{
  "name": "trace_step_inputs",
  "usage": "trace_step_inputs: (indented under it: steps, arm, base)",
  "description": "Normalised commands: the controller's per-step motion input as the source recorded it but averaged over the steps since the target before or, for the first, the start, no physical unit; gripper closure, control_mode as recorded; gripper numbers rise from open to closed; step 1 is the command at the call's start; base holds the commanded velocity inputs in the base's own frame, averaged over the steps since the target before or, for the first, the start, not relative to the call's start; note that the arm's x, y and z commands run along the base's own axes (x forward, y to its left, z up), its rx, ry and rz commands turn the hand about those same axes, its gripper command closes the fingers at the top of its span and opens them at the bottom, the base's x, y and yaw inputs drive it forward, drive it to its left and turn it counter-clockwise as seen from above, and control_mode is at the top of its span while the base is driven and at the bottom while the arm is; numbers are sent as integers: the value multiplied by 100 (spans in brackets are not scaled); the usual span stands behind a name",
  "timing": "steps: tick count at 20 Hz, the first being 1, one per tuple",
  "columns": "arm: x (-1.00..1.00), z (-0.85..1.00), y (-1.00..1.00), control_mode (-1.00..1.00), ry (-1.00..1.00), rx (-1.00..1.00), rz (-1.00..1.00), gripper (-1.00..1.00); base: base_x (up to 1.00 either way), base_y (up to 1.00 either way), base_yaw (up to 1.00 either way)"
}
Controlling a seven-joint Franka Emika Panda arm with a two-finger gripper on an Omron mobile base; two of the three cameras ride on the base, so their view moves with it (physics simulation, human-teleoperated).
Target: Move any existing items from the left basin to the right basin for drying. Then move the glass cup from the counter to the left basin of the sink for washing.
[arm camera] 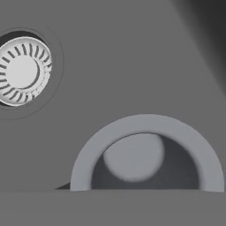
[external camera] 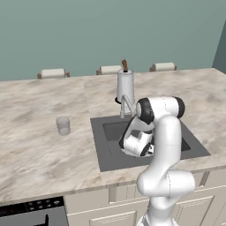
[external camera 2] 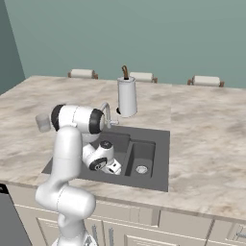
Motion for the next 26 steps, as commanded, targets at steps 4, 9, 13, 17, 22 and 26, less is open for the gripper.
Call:
trace_step_inputs:
  steps: [4,9,13,17,22,26]
  arm:
    - [0,6,-3,-100,-1,0,0,100]
    - [-4,32,-9,-100,-4,0,0,100]
    - [0,43,-10,-100,-1,0,0,100]
    - [-3,45,-14,-100,-3,0,0,100]
    - [0,42,-15,-100,-2,0,0,100]
    - [0,47,-16,-100,-1,0,0,100]
  base:
    - [0,0,0]
    - [0,0,0]
    - [0,0,0]
    - [0,0,0]
    - [0,0,0]
    - [0,0,0]
